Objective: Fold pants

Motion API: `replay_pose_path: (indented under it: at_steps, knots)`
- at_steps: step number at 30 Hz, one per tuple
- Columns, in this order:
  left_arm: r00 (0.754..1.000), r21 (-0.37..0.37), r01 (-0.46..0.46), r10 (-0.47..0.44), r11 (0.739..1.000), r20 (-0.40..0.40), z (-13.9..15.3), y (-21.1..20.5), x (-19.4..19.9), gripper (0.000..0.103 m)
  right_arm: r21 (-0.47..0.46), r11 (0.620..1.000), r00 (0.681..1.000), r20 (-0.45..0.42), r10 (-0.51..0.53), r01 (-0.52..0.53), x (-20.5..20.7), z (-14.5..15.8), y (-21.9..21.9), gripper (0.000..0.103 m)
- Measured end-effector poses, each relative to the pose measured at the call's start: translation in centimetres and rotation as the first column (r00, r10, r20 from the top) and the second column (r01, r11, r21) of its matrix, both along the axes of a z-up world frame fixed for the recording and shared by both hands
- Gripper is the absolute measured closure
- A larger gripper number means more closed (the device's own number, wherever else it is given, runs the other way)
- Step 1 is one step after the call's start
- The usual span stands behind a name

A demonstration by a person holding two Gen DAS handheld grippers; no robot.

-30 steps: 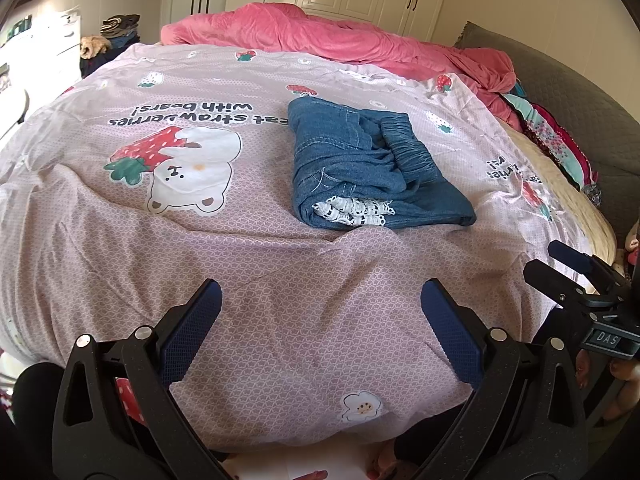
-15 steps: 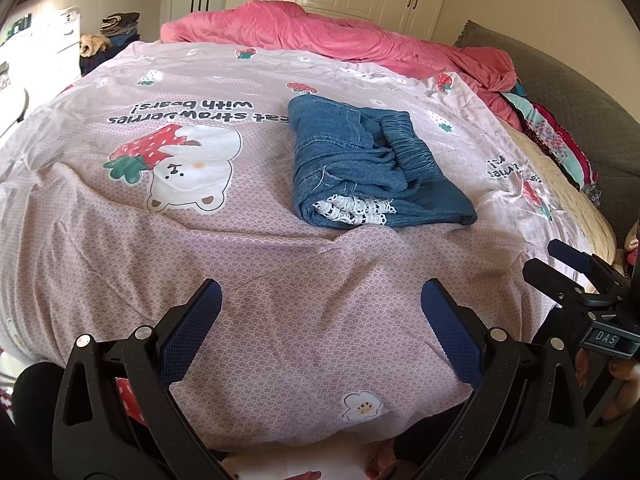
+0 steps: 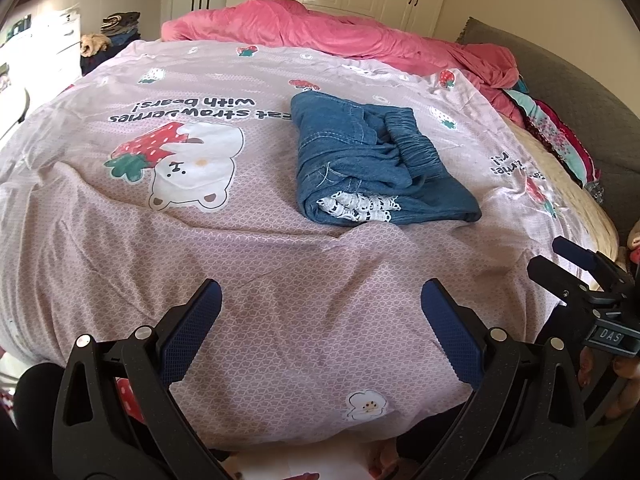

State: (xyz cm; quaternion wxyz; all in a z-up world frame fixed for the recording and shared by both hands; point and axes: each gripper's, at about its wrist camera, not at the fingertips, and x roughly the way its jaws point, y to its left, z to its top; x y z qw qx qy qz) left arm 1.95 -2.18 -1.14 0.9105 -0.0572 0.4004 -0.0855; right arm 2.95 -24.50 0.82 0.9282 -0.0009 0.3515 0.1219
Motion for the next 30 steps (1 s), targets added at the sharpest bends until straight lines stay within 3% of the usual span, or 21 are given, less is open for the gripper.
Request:
replay_pose_path:
  at_steps: [11, 17, 19, 21, 23, 26, 28, 30]
  knots:
    - [0.999, -0.027, 0.025, -0.025, 0.999, -0.021, -0.3, 0.2, 0.5, 0.009, -0.008, 1.000, 1.000, -0.004, -0.008, 0.008, 0.1, -0.2, -0.1, 0.004]
    - [0.997, 0.035, -0.017, 0.020, 0.999, -0.074, -0.6, 0.5, 1.4, 0.009, -0.014, 1.000, 1.000, -0.013, -0.017, 0.016, 0.6, -0.2, -0.5, 0.004]
    - [0.997, 0.053, -0.043, 0.046, 0.998, -0.054, -0.4, 0.8, 1.3, 0.009, -0.015, 1.000, 0.999, -0.018, -0.027, 0.027, 1.1, -0.2, -1.0, 0.004]
    - [0.998, 0.016, -0.052, 0.053, 0.999, -0.032, 0.2, 1.8, 1.5, 0.009, -0.013, 0.999, 0.999, -0.024, -0.040, 0.039, 1.8, -0.1, -1.7, 0.004]
    - [0.996, 0.008, -0.076, 0.076, 0.997, -0.041, 0.7, 3.2, 2.5, 0.009, -0.017, 0.998, 0.998, -0.029, -0.064, 0.064, 2.8, 0.1, -2.8, 0.004]
    - [0.979, 0.082, -0.171, 0.179, 0.982, -0.102, 0.7, 7.1, 6.4, 0.009, -0.019, 0.989, 0.988, -0.033, -0.149, 0.149, 5.7, 0.6, -6.8, 0.004]
    - [0.963, 0.122, -0.224, 0.239, 0.967, -0.122, 0.5, 10.4, 9.3, 0.009, -0.046, 0.971, 0.971, -0.040, -0.236, 0.235, 8.8, 0.8, -11.3, 0.004]
    - [0.932, 0.156, -0.310, 0.332, 0.938, -0.146, 0.1, 14.5, 12.8, 0.009, -0.073, 0.932, 0.932, -0.049, -0.359, 0.355, 12.3, 0.8, -16.8, 0.004]
